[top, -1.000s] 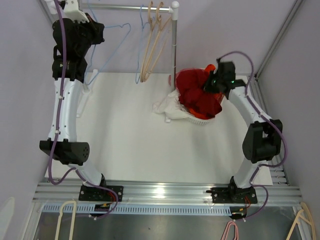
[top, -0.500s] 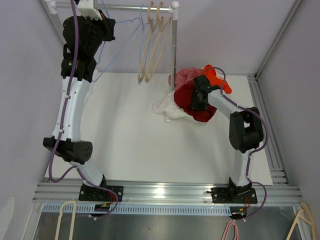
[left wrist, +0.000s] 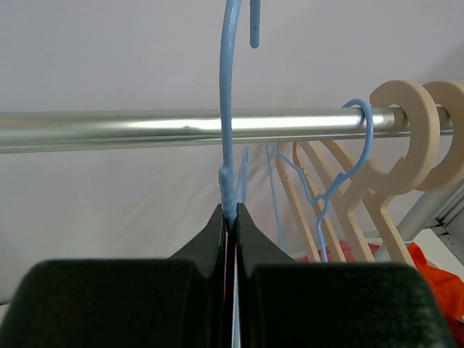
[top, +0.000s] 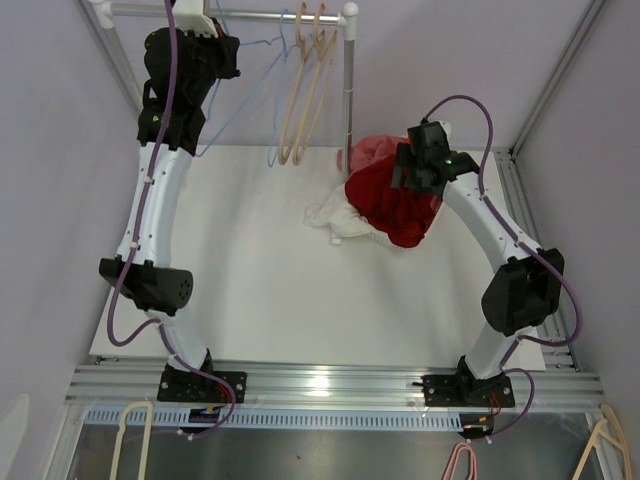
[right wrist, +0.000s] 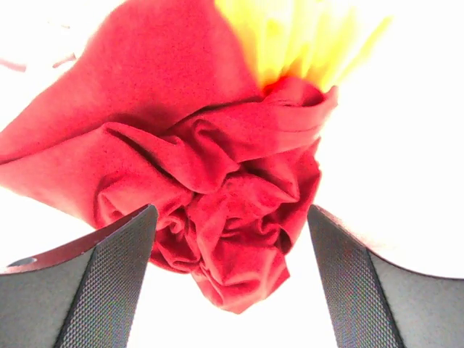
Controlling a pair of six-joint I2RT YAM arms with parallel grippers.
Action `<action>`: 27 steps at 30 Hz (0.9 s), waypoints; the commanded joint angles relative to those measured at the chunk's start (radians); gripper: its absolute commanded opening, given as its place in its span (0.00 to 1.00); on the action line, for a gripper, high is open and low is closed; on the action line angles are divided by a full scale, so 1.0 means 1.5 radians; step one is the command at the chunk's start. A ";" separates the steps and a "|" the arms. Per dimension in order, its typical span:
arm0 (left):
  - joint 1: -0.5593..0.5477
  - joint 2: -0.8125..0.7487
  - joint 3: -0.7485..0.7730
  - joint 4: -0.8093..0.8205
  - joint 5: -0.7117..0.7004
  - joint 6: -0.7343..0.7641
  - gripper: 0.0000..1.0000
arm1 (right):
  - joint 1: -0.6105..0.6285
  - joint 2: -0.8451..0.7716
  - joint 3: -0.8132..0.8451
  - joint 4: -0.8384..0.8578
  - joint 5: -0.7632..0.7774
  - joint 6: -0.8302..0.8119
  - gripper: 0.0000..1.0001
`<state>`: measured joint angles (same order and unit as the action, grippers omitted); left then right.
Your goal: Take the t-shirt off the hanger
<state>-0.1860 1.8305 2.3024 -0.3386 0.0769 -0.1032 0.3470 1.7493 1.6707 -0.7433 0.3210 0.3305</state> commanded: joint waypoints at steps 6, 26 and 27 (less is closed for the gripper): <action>-0.021 0.030 0.036 0.039 -0.015 0.020 0.01 | 0.001 -0.113 -0.011 0.024 0.028 -0.012 0.88; -0.051 0.069 0.028 0.032 -0.022 0.017 0.26 | -0.001 -0.283 -0.140 0.153 -0.040 -0.041 1.00; -0.053 0.063 0.020 0.031 -0.021 0.018 0.27 | -0.002 -0.286 -0.139 0.155 -0.043 -0.041 0.99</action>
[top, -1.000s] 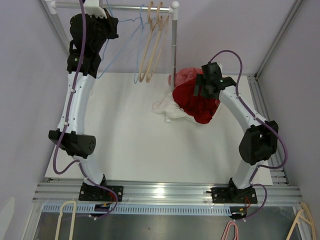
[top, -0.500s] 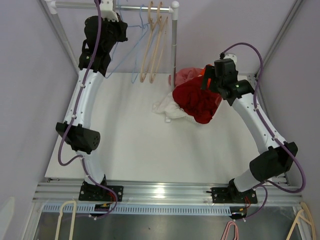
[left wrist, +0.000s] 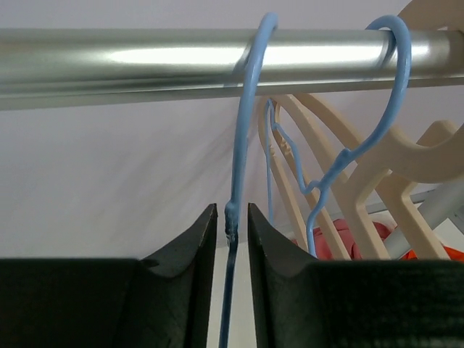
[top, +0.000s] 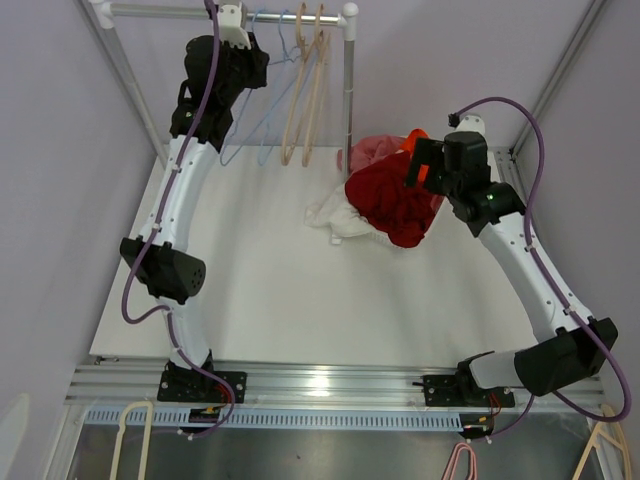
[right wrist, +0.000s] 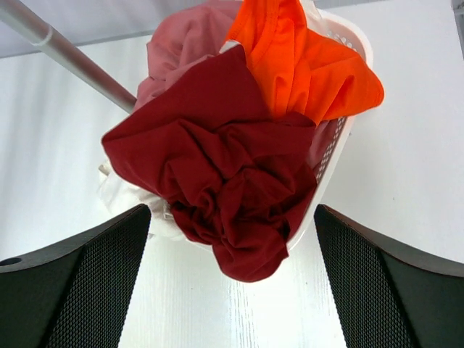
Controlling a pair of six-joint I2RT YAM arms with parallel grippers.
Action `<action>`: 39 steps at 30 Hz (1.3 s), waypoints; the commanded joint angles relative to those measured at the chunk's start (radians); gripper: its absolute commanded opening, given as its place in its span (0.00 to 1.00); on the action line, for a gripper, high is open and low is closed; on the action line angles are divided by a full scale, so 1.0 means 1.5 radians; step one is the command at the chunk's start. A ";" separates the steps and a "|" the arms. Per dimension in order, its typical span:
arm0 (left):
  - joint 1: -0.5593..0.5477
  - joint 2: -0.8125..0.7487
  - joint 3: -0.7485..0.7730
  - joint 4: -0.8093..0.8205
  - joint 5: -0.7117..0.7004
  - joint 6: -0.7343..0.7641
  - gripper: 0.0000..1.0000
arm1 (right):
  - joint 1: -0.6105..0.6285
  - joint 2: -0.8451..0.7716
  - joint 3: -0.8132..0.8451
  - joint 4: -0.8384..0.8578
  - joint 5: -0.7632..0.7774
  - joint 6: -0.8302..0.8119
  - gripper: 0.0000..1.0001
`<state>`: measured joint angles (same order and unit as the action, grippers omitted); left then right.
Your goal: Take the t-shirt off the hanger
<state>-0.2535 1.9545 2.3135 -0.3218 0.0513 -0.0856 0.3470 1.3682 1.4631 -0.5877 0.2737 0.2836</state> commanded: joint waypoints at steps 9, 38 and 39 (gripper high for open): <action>-0.009 -0.096 -0.031 -0.006 -0.017 0.004 0.49 | -0.002 -0.064 -0.007 0.052 -0.045 -0.004 0.99; -0.182 -0.964 -1.049 -0.061 -0.241 -0.292 1.00 | 0.000 -0.303 -0.340 0.112 -0.246 0.023 1.00; -0.182 -0.990 -1.056 -0.064 -0.242 -0.296 1.00 | 0.000 -0.307 -0.344 0.109 -0.243 0.022 1.00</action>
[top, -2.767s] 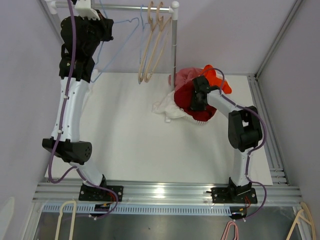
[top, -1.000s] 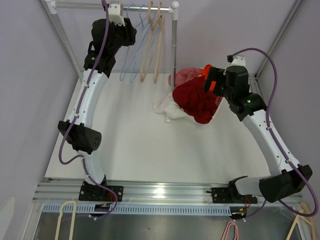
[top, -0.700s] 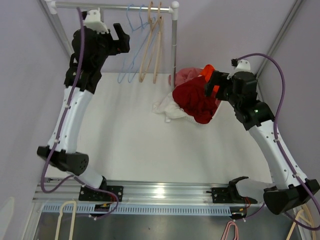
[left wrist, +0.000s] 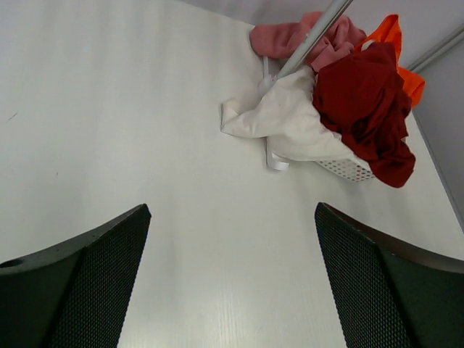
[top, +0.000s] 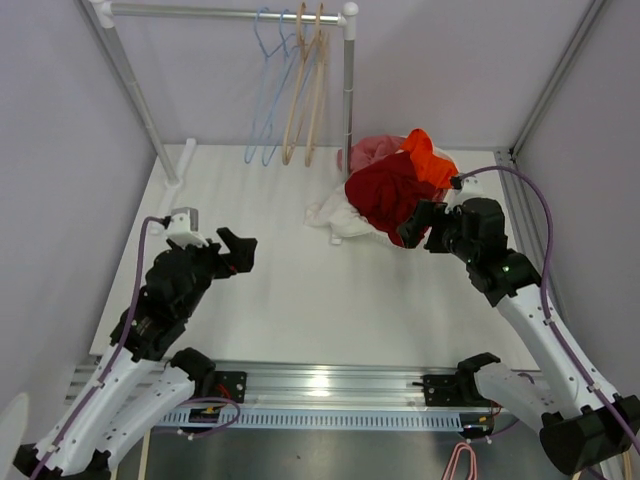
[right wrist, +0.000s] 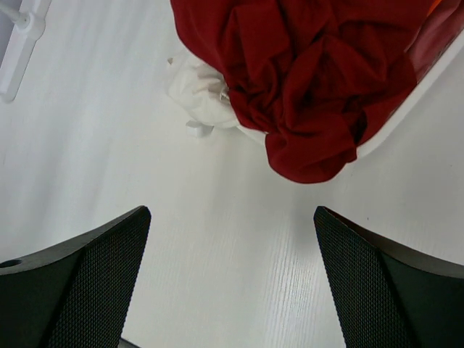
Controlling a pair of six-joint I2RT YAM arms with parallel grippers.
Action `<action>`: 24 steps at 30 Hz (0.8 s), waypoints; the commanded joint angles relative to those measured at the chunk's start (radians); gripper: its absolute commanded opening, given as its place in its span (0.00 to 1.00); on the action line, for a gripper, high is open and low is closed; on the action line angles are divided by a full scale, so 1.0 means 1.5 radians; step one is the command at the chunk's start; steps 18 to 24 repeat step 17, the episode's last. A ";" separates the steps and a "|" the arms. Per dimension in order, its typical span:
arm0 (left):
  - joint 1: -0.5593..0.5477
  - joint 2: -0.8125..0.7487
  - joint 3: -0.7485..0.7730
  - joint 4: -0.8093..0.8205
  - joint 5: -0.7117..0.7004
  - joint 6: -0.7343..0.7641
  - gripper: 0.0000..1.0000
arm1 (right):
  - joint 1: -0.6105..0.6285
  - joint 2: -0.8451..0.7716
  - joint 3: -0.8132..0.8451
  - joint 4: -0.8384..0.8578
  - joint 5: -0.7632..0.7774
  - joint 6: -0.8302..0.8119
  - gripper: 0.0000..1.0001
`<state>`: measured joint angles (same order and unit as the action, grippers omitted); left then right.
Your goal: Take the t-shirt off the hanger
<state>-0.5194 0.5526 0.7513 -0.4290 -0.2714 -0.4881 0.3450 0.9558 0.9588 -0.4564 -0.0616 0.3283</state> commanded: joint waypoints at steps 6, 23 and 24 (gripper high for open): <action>-0.005 -0.144 -0.124 0.046 -0.003 -0.035 0.99 | 0.001 -0.051 -0.031 0.003 -0.022 -0.015 0.99; -0.005 -0.140 -0.141 0.025 -0.004 -0.027 0.99 | 0.001 -0.061 -0.047 0.011 -0.030 -0.010 1.00; -0.005 -0.140 -0.141 0.025 -0.004 -0.027 0.99 | 0.001 -0.061 -0.047 0.011 -0.030 -0.010 1.00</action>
